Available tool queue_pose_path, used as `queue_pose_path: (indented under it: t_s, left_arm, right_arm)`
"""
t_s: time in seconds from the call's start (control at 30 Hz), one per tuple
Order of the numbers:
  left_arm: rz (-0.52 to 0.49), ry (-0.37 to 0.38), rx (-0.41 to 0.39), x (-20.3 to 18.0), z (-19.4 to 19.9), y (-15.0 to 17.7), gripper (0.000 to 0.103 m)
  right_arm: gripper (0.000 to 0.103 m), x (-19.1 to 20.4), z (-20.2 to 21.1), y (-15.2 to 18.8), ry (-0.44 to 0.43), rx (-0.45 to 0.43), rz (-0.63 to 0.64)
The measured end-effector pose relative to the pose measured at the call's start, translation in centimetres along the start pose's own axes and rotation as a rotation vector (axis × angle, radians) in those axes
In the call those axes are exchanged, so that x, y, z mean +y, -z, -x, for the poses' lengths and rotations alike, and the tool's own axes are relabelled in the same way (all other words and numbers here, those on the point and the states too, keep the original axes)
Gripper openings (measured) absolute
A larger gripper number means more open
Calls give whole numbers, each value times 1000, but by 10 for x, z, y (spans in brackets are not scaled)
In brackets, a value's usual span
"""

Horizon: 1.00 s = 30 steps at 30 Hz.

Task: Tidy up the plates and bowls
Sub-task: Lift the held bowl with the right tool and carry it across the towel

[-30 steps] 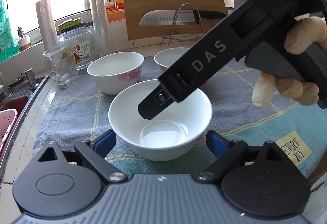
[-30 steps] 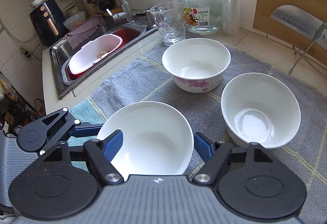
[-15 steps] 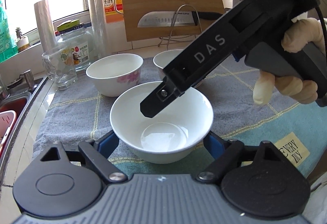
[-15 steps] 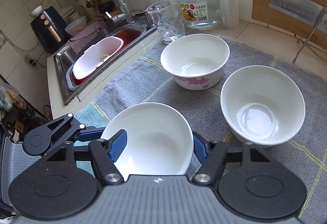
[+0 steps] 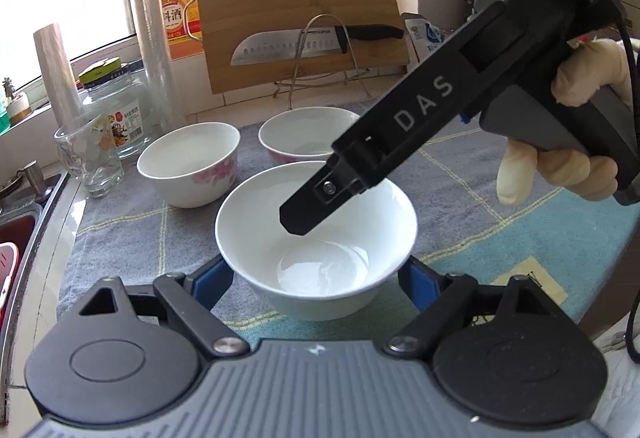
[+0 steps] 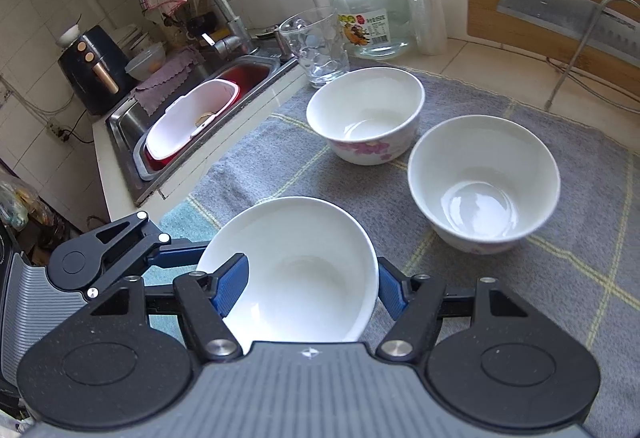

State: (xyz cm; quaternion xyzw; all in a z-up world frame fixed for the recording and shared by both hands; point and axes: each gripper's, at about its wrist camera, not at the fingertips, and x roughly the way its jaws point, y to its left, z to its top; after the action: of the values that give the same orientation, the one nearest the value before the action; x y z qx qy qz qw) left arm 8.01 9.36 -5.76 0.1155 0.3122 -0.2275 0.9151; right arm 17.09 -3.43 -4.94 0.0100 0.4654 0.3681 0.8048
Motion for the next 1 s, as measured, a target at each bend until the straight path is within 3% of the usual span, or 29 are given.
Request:
queue_pose_path:
  t_s: [0.67,1.0]
  left_arm:
    - [-130,224,-20,-46,-30,-21,89]
    - [-150,287,3,-66,-43,-28,89]
  right_arm:
    - [73,-42,70,51,163,-86,-165]
    - [73,-57,84,69,203,-98,-217]
